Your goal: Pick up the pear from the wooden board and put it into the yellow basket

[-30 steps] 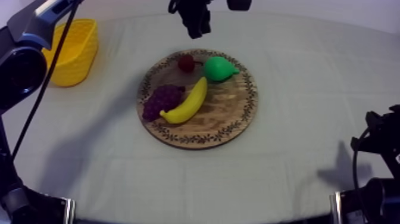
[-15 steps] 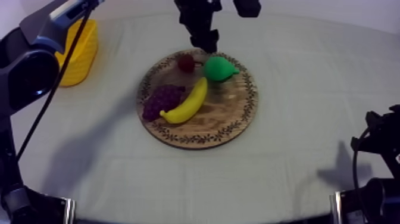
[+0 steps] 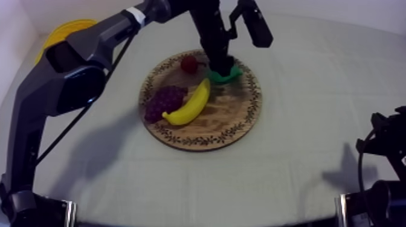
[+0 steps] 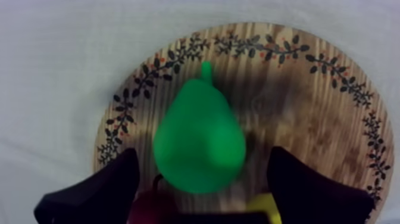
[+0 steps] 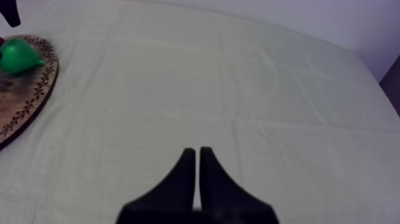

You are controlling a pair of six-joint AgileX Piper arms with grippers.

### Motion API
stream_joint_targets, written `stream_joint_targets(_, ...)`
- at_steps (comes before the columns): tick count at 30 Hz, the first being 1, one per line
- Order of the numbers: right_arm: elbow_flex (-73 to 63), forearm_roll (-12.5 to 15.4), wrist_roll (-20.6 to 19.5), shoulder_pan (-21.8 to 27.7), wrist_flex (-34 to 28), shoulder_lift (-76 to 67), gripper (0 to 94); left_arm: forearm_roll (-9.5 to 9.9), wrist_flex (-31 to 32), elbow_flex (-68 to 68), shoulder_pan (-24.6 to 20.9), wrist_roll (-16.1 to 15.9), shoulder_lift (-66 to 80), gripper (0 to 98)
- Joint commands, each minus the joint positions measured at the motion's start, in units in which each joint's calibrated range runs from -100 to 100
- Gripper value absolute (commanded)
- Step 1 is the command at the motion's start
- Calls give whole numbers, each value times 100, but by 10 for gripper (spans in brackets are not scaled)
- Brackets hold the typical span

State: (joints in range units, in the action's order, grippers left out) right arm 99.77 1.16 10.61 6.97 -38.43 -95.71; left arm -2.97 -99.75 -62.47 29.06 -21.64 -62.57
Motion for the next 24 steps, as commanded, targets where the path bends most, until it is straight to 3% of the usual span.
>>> stream_joint_targets(1, 1, -1, 1, 0, -4, -5, 4, 0, -8, -286, -3, -5, -399, 789)
stream_joint_targets(8, 1, -1, 1, 0, -4, -5, 4, 27, -9, -704, -22, 39, -855, 728)
stream_joint_targets(18, 1, -1, 3, 0, -4, -5, 4, 22, -9, -882, -52, 265, -1011, 405)
stream_joint_targets(24, 1, -1, 1, 0, -4, -5, 4, 27, 7, -426, -32, 289, -618, 379)
